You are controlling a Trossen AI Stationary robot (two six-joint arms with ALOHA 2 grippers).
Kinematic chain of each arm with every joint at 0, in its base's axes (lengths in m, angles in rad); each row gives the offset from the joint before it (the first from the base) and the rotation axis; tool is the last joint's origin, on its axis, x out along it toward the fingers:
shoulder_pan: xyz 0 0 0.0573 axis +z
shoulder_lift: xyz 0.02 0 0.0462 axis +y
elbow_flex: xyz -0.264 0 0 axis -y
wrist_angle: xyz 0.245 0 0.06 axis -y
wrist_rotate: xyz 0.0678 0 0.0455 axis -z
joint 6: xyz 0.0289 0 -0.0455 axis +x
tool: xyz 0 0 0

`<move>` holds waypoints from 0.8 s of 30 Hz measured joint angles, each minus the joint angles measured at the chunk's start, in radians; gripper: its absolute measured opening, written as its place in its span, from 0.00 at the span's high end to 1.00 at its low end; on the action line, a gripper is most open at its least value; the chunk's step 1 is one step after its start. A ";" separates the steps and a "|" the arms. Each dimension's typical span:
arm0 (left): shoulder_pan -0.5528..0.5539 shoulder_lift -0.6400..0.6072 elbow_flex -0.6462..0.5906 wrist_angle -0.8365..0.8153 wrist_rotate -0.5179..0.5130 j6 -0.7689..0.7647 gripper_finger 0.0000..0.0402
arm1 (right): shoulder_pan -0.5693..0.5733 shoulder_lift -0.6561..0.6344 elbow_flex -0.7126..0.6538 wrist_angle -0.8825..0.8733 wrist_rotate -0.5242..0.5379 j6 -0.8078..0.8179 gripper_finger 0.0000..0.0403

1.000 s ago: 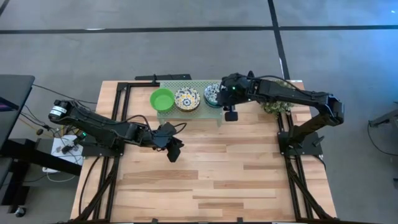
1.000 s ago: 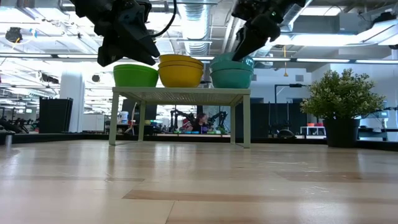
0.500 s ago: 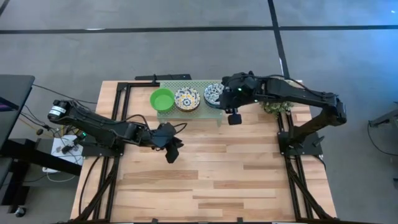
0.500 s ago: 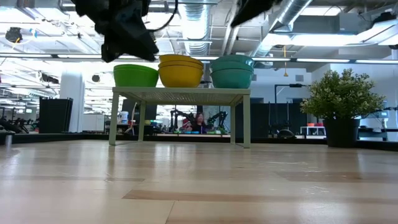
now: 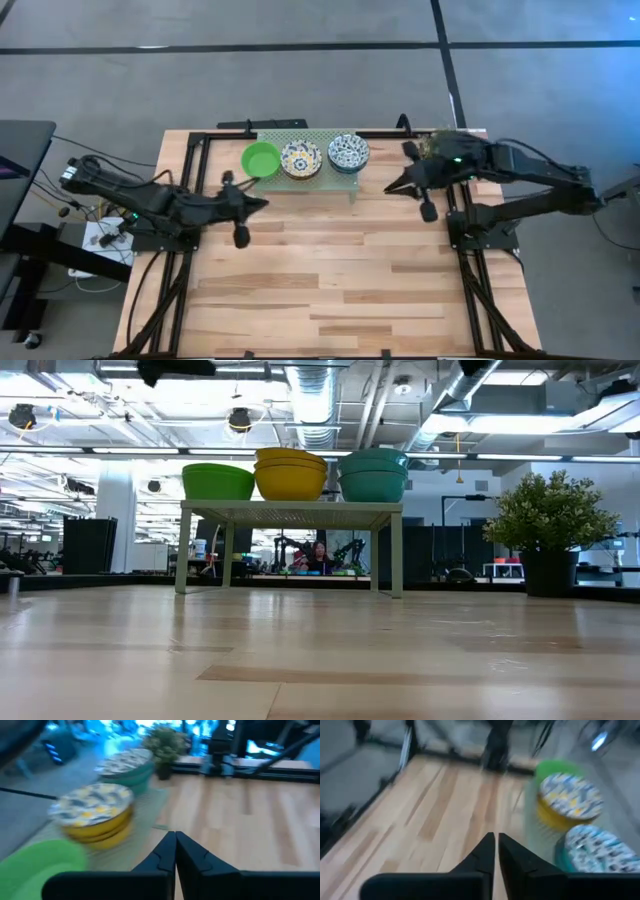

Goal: Pick & Place Mini bowls
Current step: Return to Home Position

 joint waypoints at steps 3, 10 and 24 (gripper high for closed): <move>-0.013 -0.089 -0.085 0.004 -0.064 0.035 0.99 | 0.007 -0.137 -0.189 0.216 0.003 0.031 0.99; 0.007 -0.290 -0.350 0.259 0.007 0.026 0.98 | 0.023 -0.342 -0.477 0.449 0.005 0.060 0.98; 0.006 -0.675 -0.537 0.428 0.185 0.342 0.98 | 0.023 -0.732 -0.827 0.554 0.032 0.109 0.99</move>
